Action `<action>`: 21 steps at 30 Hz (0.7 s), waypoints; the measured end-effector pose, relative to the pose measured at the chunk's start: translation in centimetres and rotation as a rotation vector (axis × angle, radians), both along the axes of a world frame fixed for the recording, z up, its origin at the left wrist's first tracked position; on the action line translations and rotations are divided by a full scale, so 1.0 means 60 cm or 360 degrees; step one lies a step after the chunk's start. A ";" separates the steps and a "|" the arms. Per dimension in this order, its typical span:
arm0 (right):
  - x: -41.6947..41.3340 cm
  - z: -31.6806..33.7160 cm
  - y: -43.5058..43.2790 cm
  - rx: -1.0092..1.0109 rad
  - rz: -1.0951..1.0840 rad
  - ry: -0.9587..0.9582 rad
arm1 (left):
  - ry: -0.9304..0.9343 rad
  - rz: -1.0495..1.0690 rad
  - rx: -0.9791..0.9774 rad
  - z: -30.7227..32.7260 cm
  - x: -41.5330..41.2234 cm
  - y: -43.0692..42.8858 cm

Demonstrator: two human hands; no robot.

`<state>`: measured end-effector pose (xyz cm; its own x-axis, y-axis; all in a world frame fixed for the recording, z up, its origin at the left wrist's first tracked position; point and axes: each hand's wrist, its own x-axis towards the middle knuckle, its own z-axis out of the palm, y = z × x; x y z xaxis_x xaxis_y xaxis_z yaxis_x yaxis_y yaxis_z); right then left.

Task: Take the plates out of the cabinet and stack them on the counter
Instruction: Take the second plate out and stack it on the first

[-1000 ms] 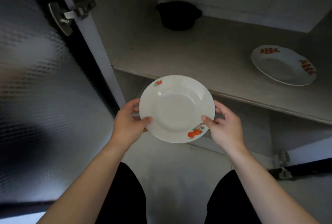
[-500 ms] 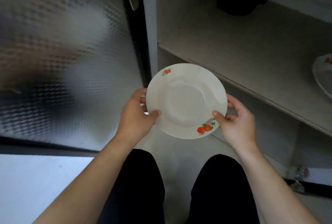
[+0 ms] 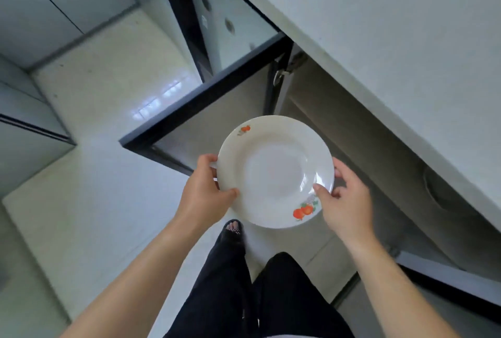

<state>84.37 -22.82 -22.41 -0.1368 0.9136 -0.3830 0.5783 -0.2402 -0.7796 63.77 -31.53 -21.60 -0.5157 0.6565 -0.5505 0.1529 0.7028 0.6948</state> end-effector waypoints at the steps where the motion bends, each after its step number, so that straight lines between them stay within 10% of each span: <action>1: -0.003 0.036 -0.002 0.0011 0.0037 0.0014 | 0.0013 0.0028 0.0011 0.037 -0.002 -0.007; 11: 0.000 0.306 -0.022 0.0291 0.0218 0.0277 | 0.0060 0.0273 0.0472 0.318 0.009 -0.067; 21: -0.009 0.369 -0.095 0.0244 0.0382 0.0550 | 0.0069 0.0613 0.0669 0.385 0.040 -0.192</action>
